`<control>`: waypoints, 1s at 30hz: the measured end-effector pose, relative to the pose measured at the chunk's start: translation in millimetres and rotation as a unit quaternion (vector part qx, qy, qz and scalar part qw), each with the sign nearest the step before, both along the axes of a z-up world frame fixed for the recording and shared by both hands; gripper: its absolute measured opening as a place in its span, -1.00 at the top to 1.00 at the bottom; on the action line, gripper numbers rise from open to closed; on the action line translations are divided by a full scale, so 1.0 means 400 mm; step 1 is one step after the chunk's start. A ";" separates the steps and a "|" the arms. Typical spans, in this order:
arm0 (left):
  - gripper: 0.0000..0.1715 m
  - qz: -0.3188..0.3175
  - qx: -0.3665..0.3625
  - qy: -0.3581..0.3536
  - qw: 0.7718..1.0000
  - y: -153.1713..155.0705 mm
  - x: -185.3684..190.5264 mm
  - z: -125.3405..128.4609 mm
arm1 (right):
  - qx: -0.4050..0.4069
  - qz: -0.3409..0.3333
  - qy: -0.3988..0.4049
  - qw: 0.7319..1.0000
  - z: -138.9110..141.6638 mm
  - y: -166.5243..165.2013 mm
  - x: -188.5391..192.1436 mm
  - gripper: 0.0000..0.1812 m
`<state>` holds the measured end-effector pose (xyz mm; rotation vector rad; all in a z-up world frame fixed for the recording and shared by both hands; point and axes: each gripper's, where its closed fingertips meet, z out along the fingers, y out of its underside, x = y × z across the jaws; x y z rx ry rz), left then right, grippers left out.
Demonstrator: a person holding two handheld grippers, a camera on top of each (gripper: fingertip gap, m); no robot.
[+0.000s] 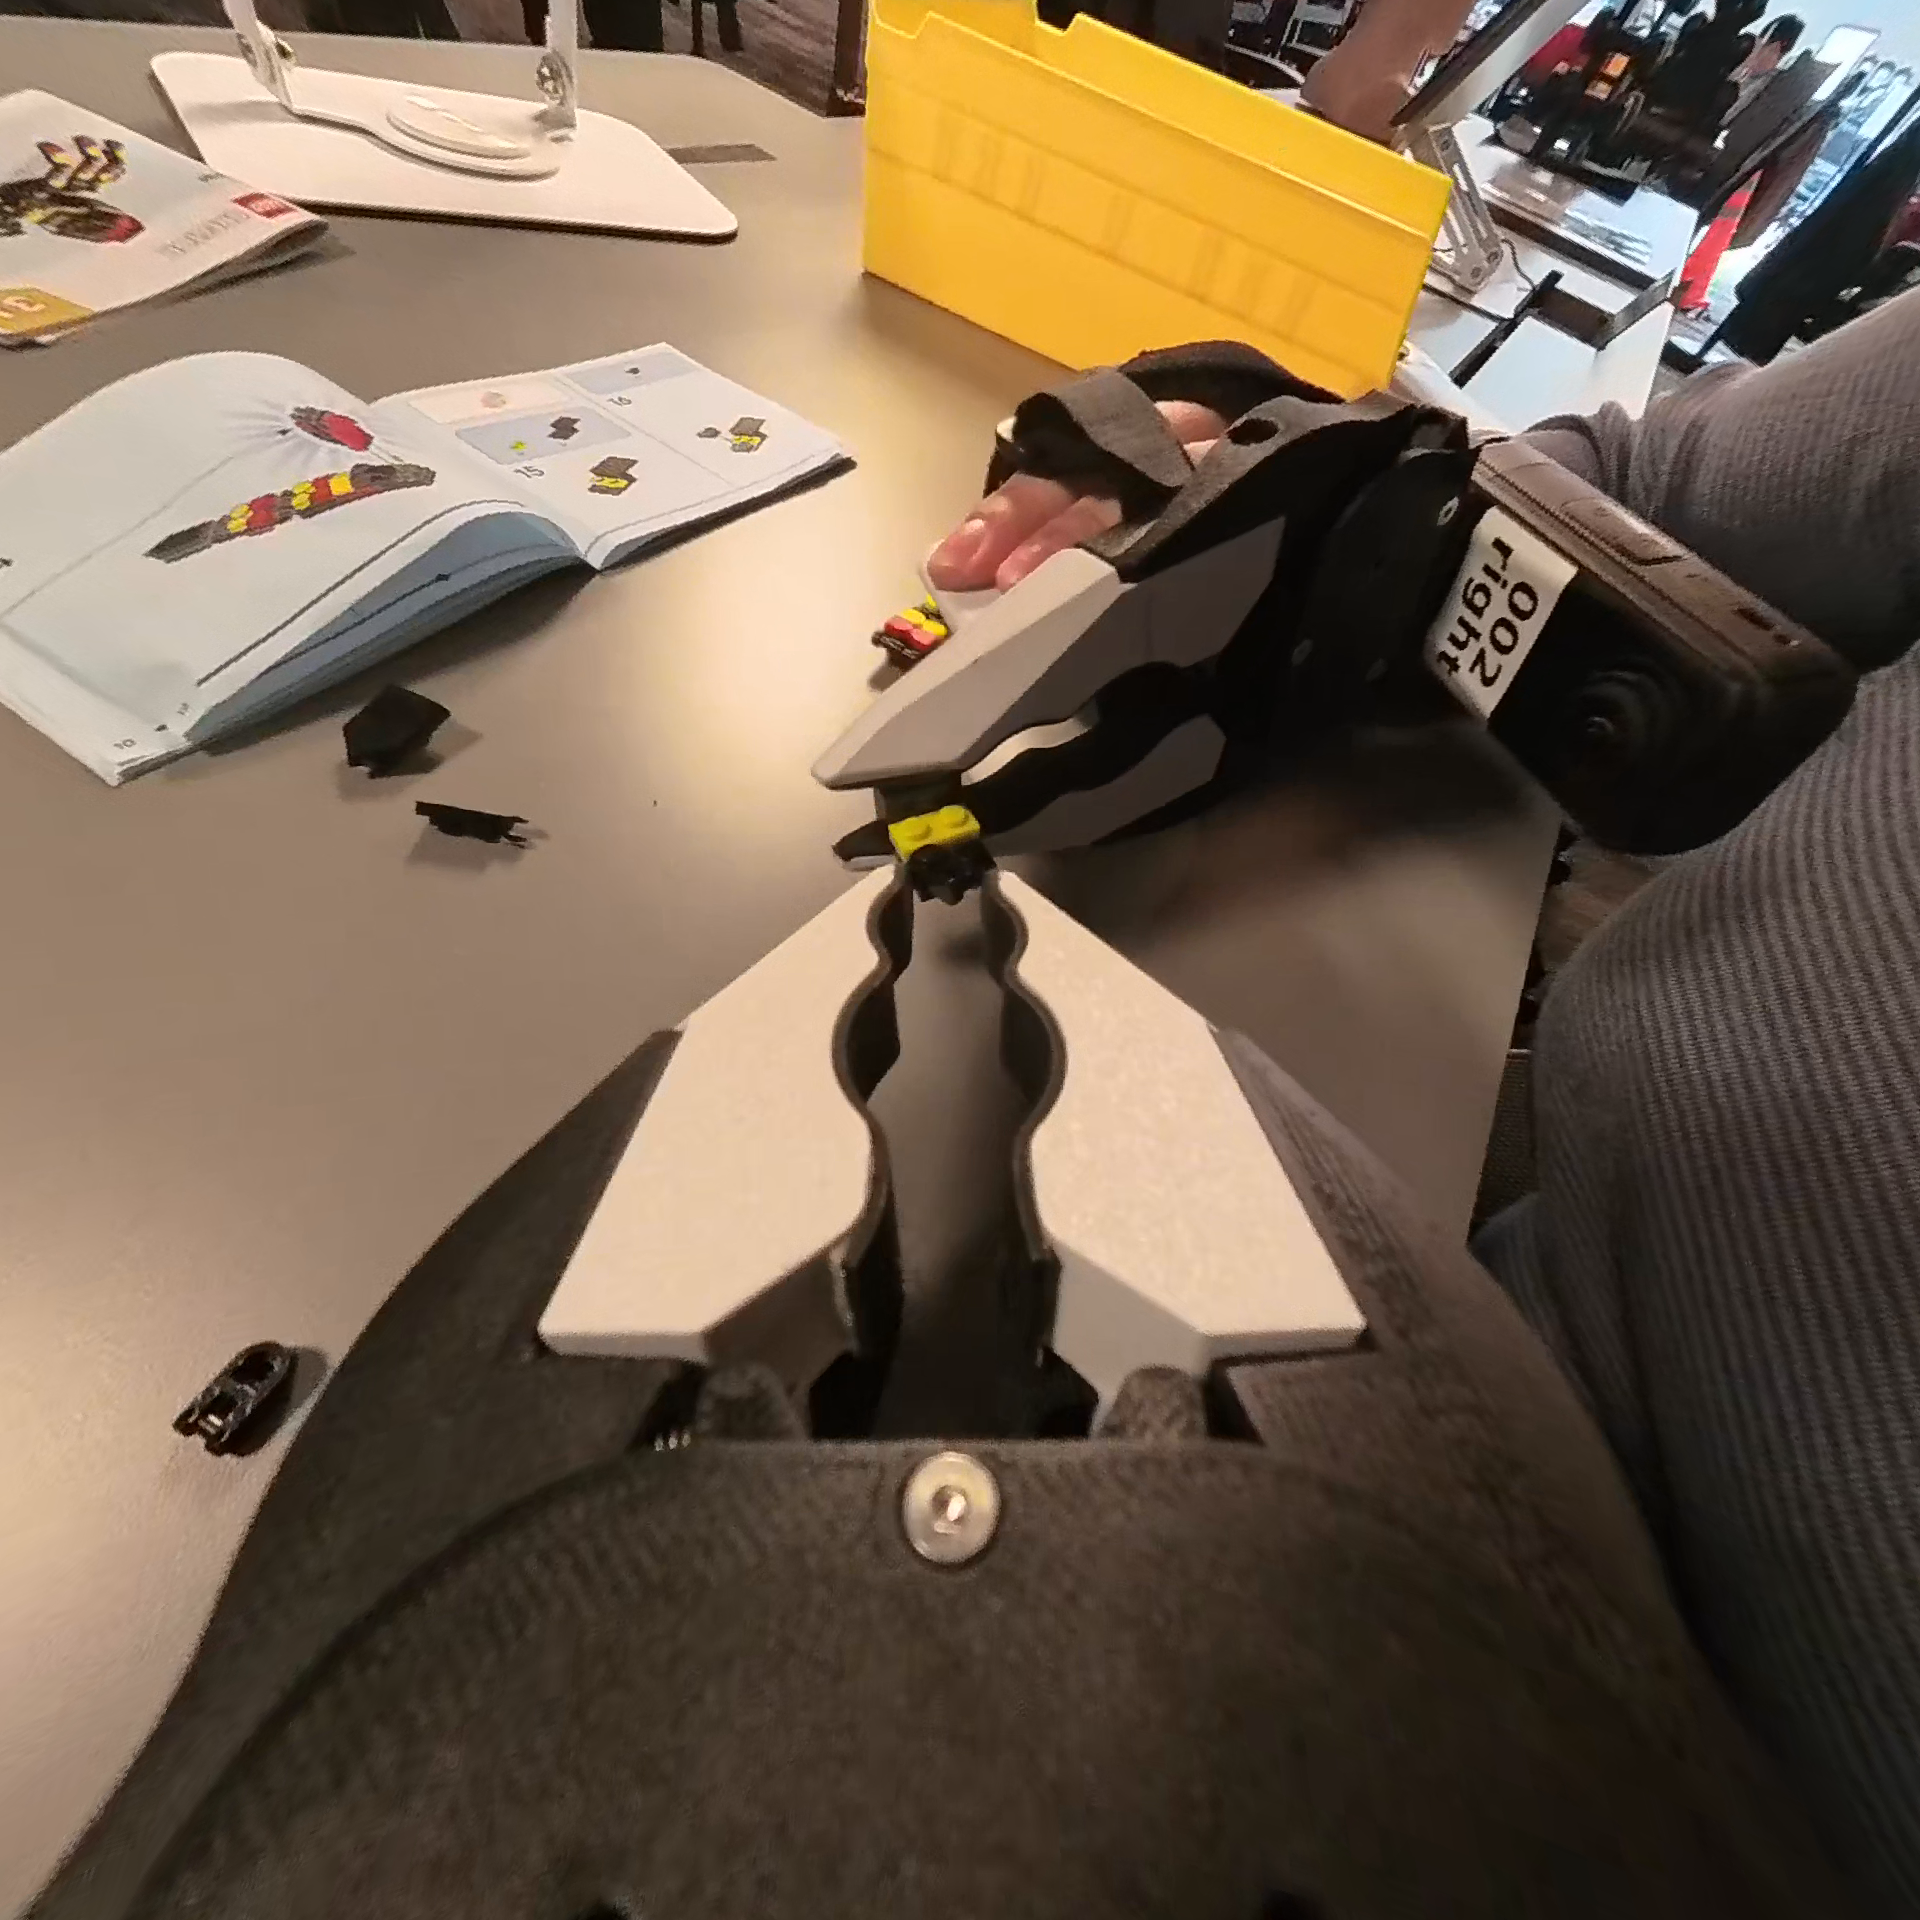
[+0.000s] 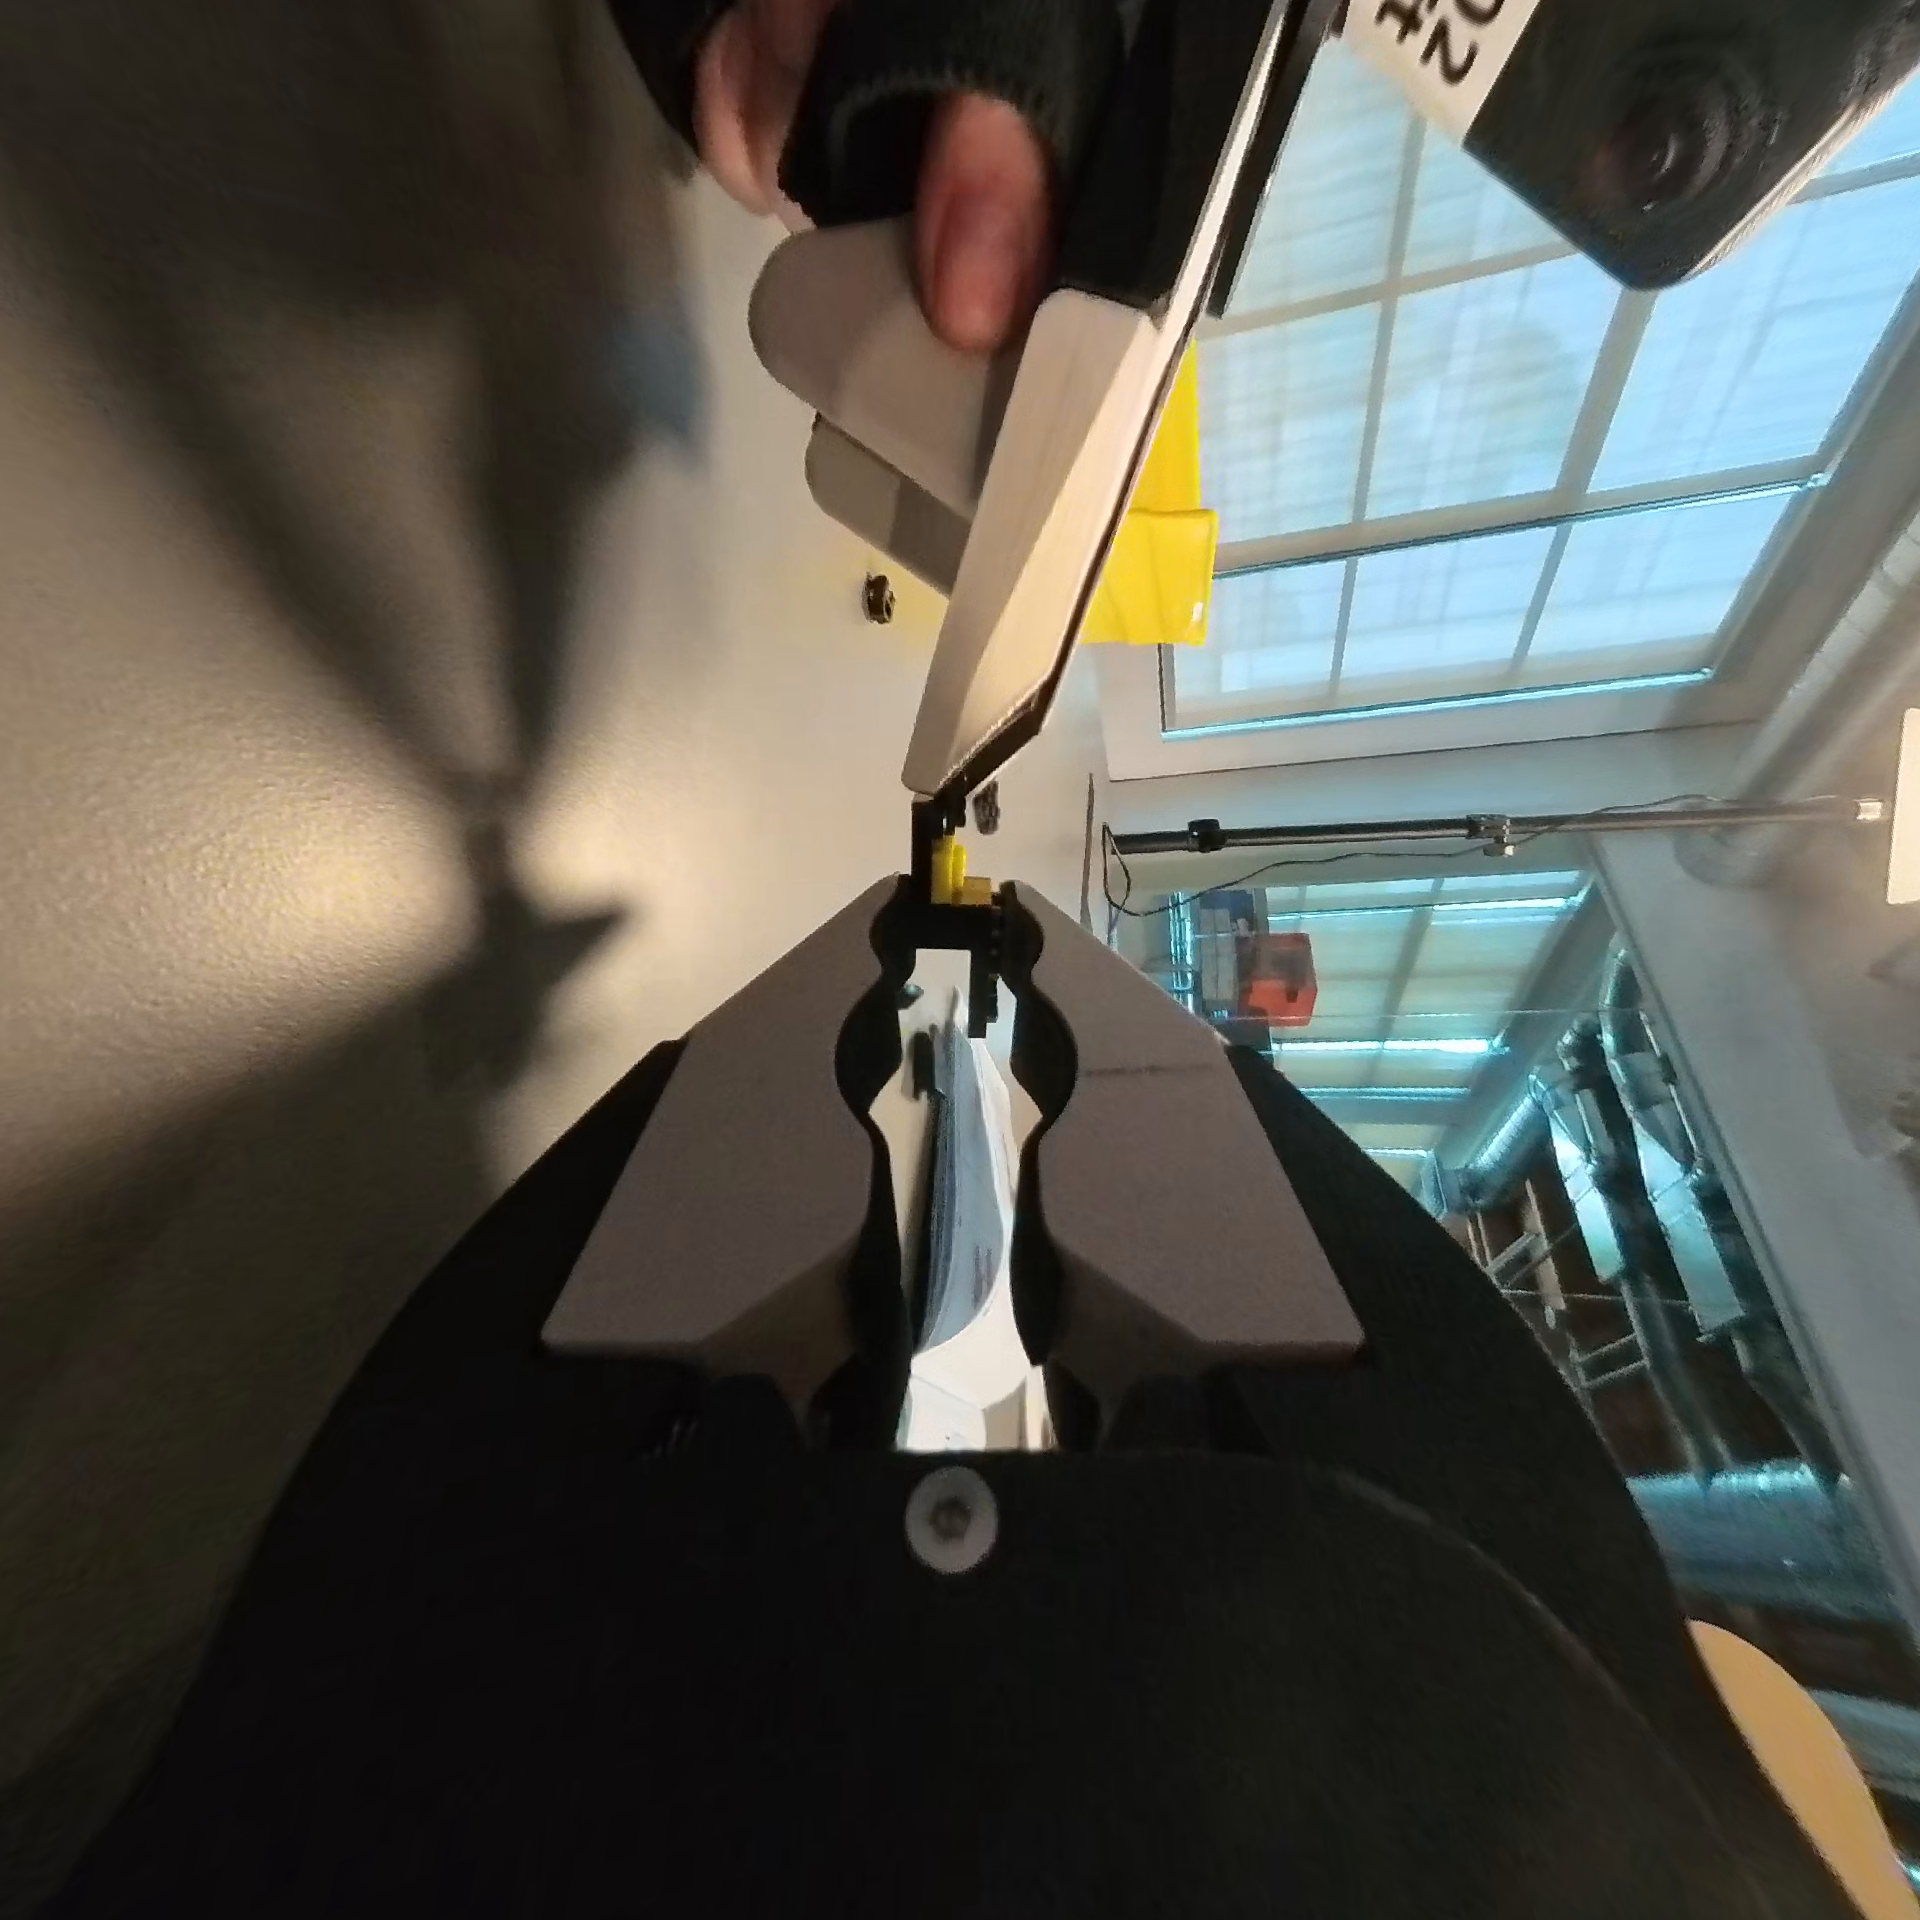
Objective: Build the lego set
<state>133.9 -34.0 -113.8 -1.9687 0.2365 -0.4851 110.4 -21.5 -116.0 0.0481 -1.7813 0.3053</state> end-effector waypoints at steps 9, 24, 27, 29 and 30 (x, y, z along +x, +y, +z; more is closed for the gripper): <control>0.79 0.032 0.006 -0.023 0.999 0.005 -0.012 0.010 | 0.020 -0.019 0.023 0.999 0.011 0.003 -0.005 0.86; 0.89 0.076 0.020 0.031 0.996 0.008 -0.022 0.011 | 0.003 -0.023 0.007 1.000 0.003 0.000 -0.004 0.86; 0.89 0.044 0.030 0.018 0.998 -0.002 -0.015 0.022 | -0.028 -0.004 -0.001 1.000 0.010 -0.013 0.003 0.86; 0.90 0.024 0.032 -0.006 0.999 -0.007 -0.012 0.028 | -0.040 0.004 -0.002 0.999 0.014 -0.017 0.006 0.86; 0.90 0.020 0.034 -0.018 0.999 -0.008 -0.012 0.031 | -0.042 0.005 -0.001 0.999 0.015 -0.018 0.006 0.86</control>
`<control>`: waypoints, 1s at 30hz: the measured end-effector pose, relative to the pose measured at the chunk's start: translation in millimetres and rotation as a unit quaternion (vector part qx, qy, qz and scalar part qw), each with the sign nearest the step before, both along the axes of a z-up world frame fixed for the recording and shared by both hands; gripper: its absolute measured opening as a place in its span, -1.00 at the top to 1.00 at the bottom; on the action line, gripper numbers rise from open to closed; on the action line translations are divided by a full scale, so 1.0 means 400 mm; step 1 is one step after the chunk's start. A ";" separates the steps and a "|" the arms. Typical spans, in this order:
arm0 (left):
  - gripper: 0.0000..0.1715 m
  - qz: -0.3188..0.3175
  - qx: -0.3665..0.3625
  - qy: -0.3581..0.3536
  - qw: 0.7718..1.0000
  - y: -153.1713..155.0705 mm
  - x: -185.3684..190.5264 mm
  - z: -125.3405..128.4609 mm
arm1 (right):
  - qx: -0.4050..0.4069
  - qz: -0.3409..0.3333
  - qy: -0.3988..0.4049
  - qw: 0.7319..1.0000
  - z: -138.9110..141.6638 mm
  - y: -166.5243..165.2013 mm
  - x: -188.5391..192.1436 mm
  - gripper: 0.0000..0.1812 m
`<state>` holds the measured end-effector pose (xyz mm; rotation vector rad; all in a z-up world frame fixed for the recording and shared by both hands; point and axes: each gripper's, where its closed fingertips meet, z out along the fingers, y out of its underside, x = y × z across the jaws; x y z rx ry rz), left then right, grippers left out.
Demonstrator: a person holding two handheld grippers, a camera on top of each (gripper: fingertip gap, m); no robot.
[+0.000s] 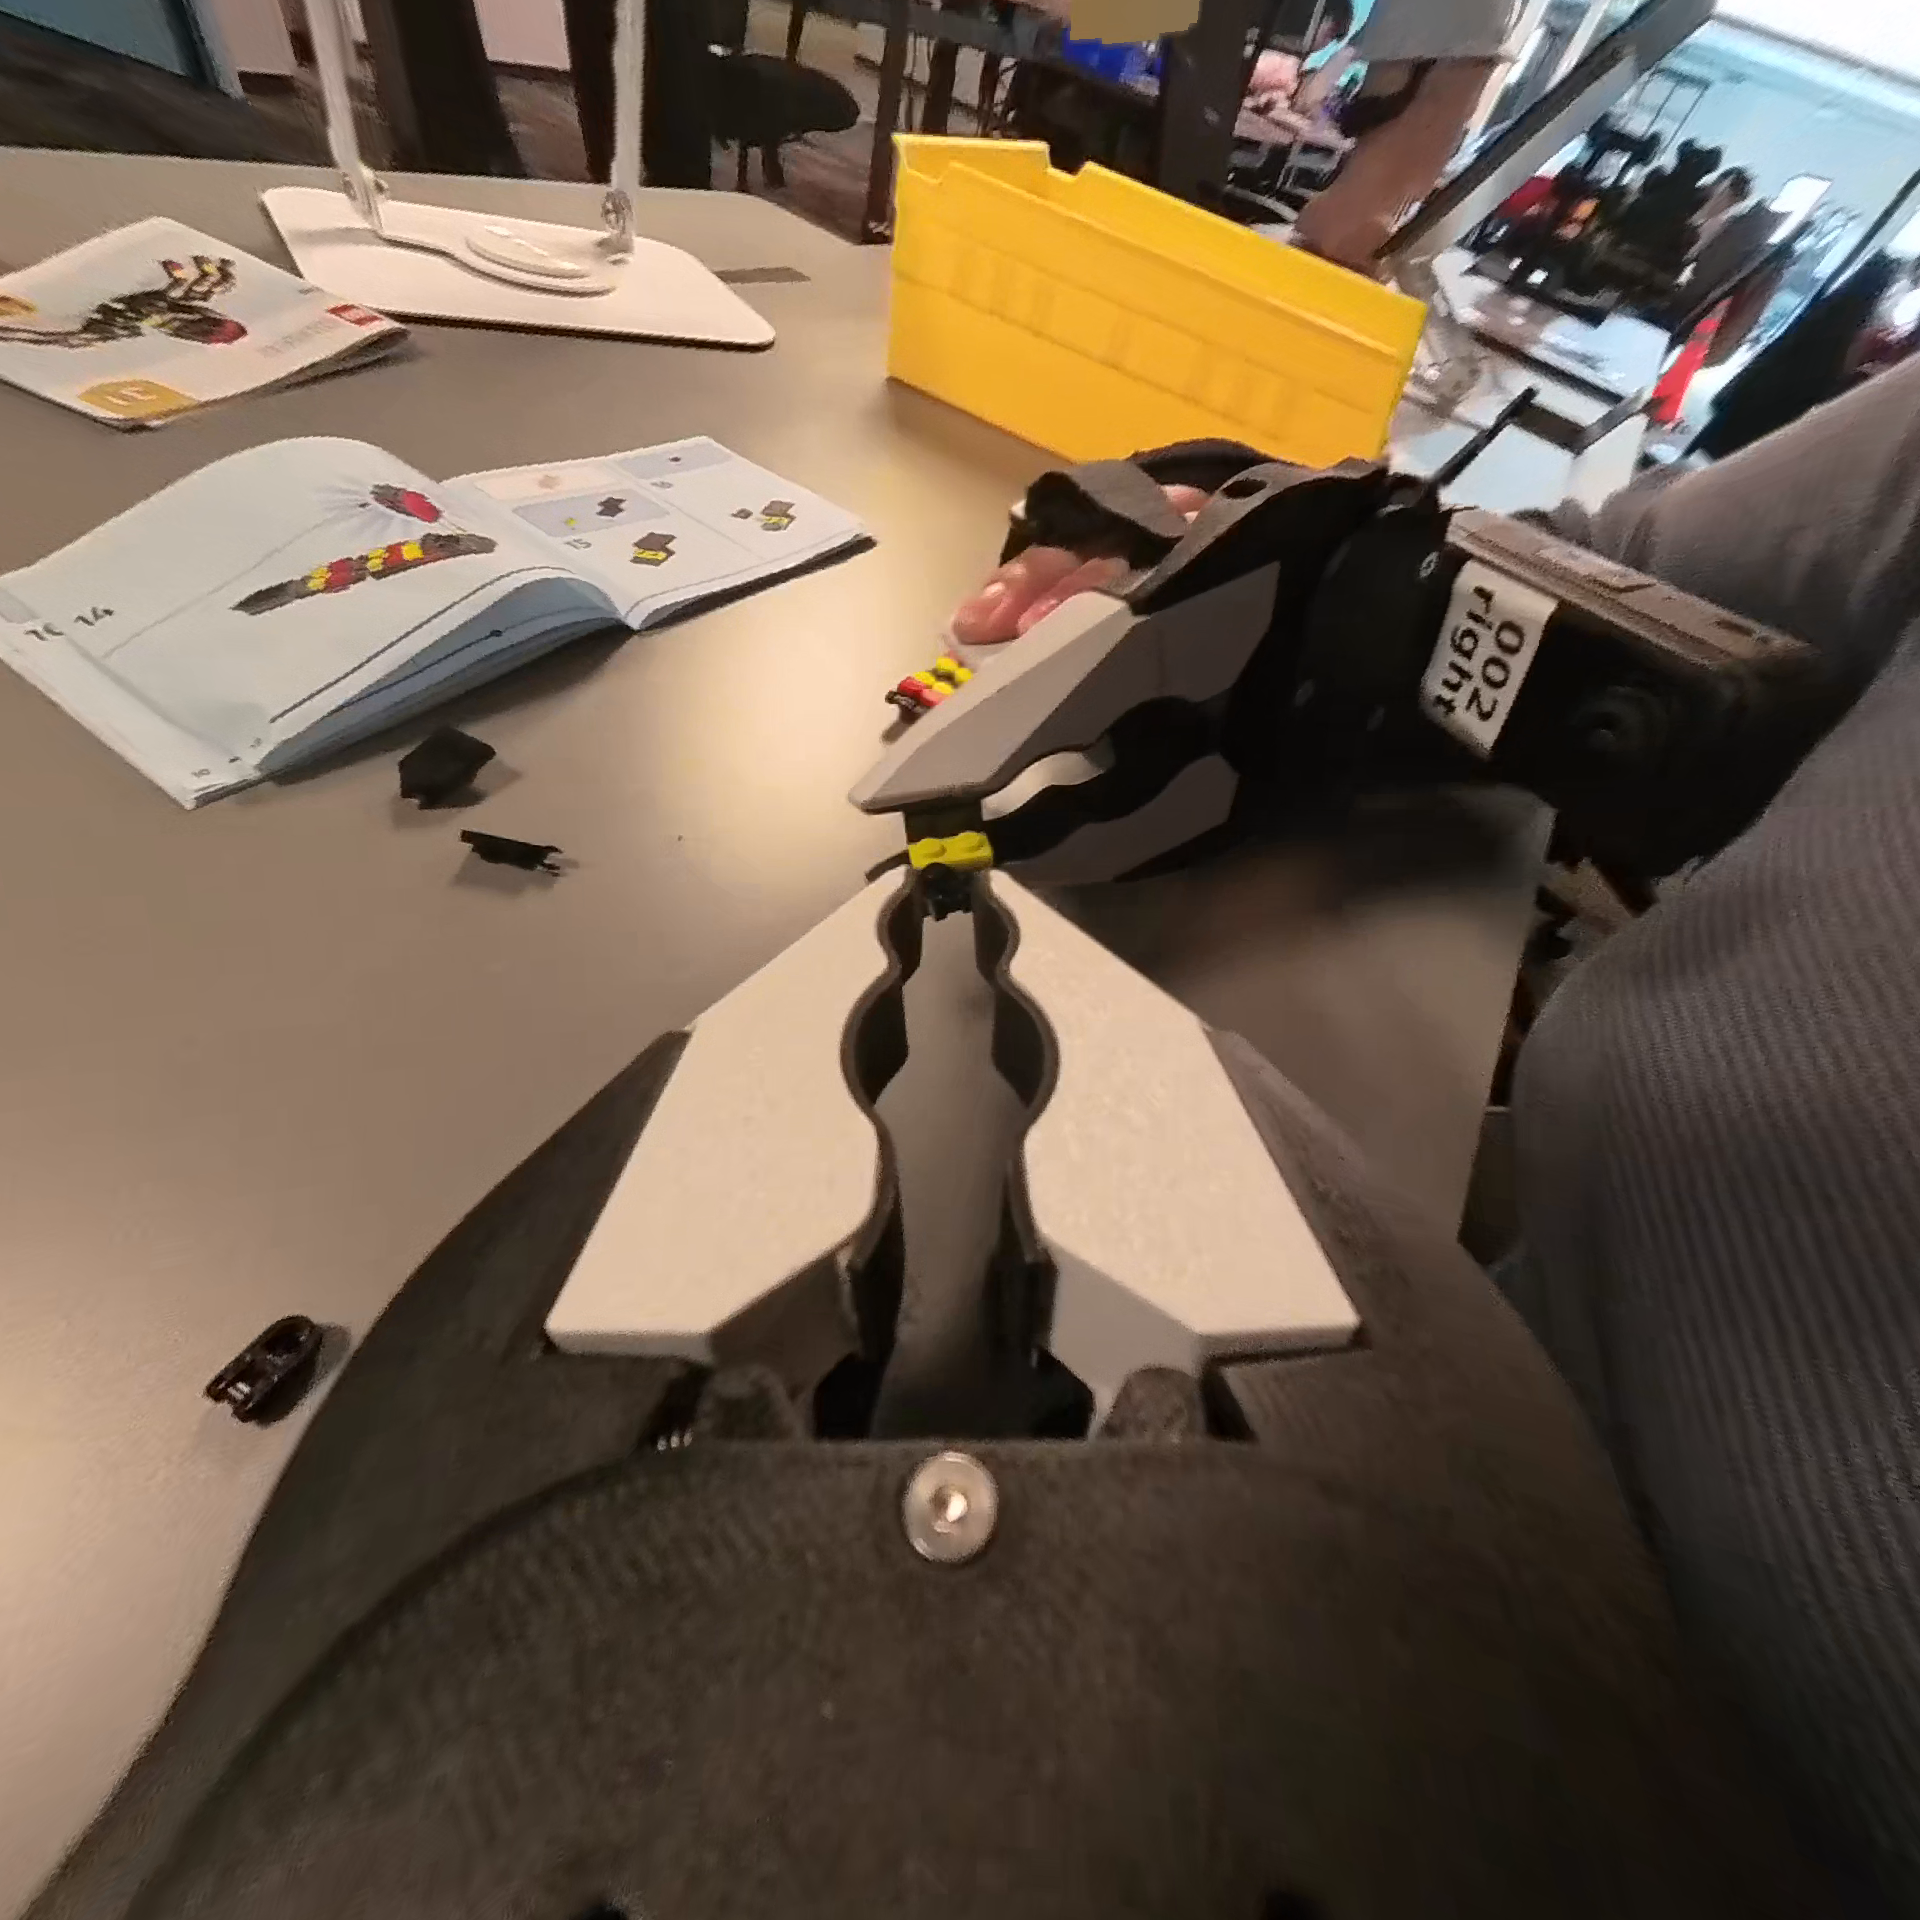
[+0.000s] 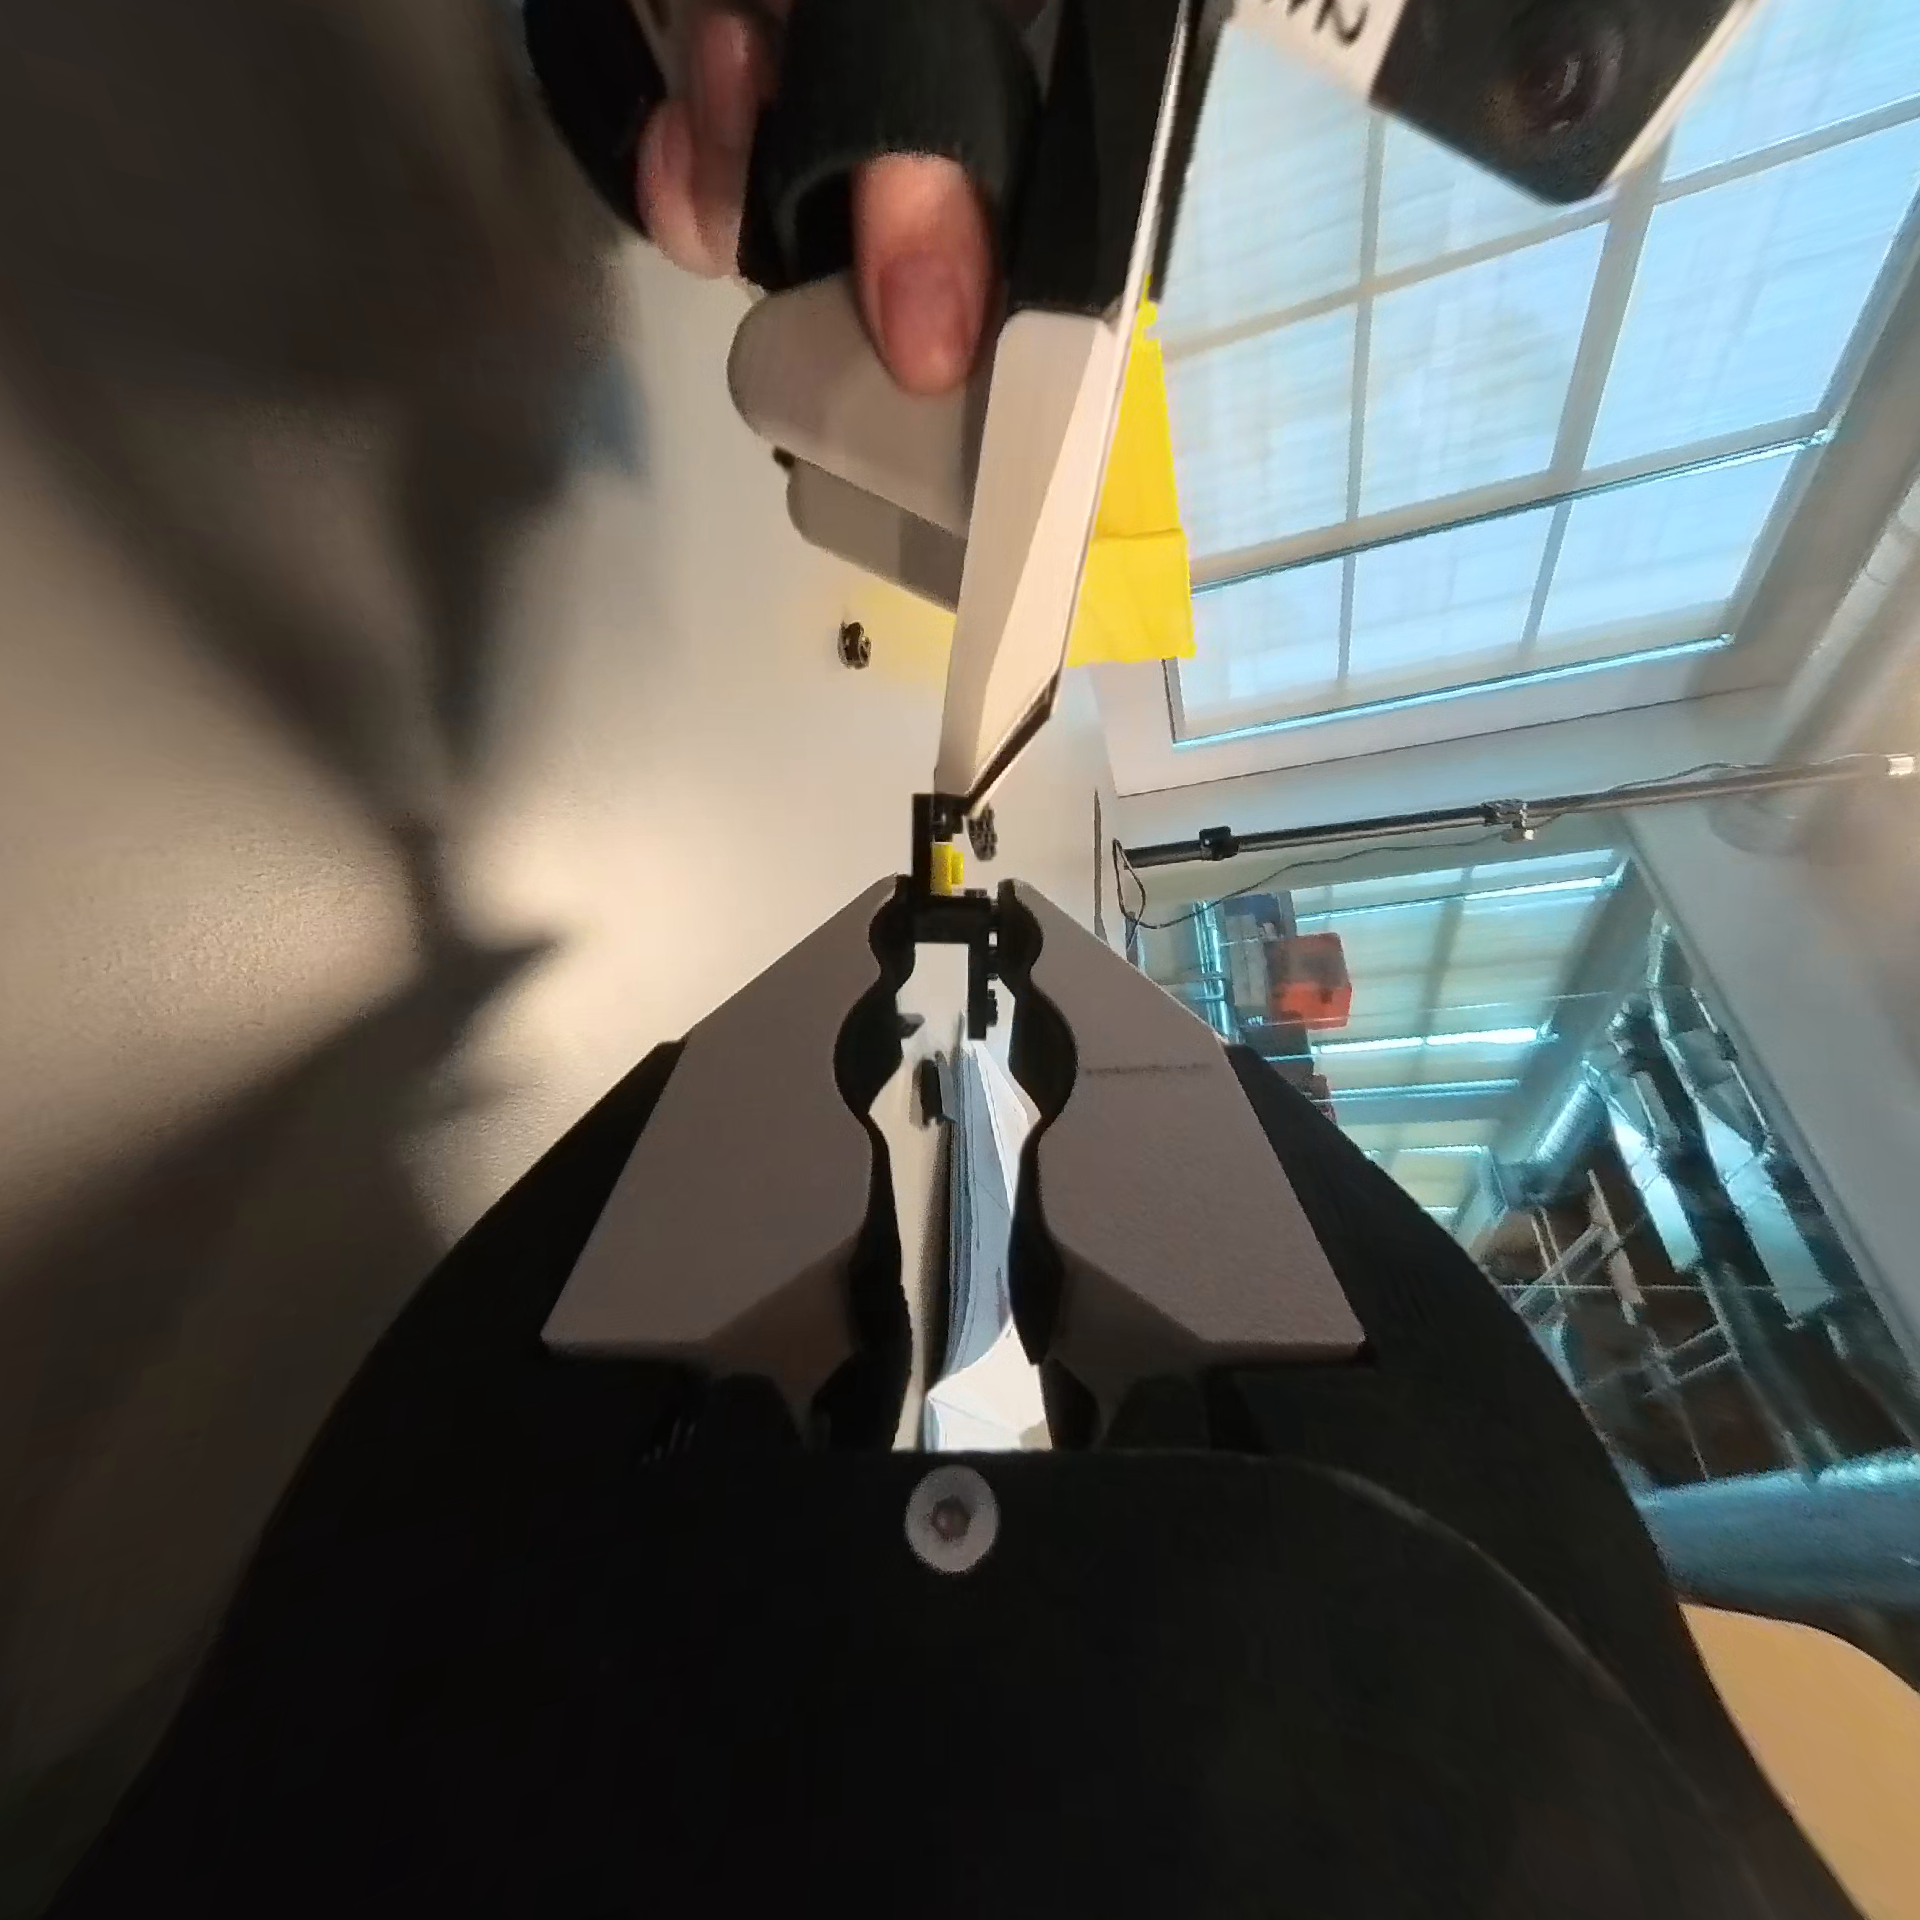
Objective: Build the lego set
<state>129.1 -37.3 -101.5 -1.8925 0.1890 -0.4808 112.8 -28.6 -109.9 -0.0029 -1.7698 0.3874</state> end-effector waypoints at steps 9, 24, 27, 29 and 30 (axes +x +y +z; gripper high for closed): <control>0.89 0.011 0.004 0.006 1.000 -0.001 0.001 -0.001 | 0.013 -0.003 0.010 1.000 0.003 0.002 -0.001 0.86; 0.92 0.085 0.007 0.033 0.996 0.022 -0.043 -0.004 | 0.029 -0.075 0.017 0.997 0.013 0.029 -0.024 0.71; 0.92 0.079 0.007 0.028 0.996 0.026 -0.032 -0.003 | 0.046 -0.093 0.017 0.994 0.007 0.036 -0.031 0.76; 0.91 0.078 0.008 0.027 0.997 0.029 -0.028 -0.002 | 0.044 -0.096 0.015 0.994 0.008 0.039 -0.030 0.86; 0.91 0.077 0.009 0.026 0.997 0.029 -0.028 -0.002 | 0.040 -0.096 0.014 0.995 0.009 0.039 -0.030 0.86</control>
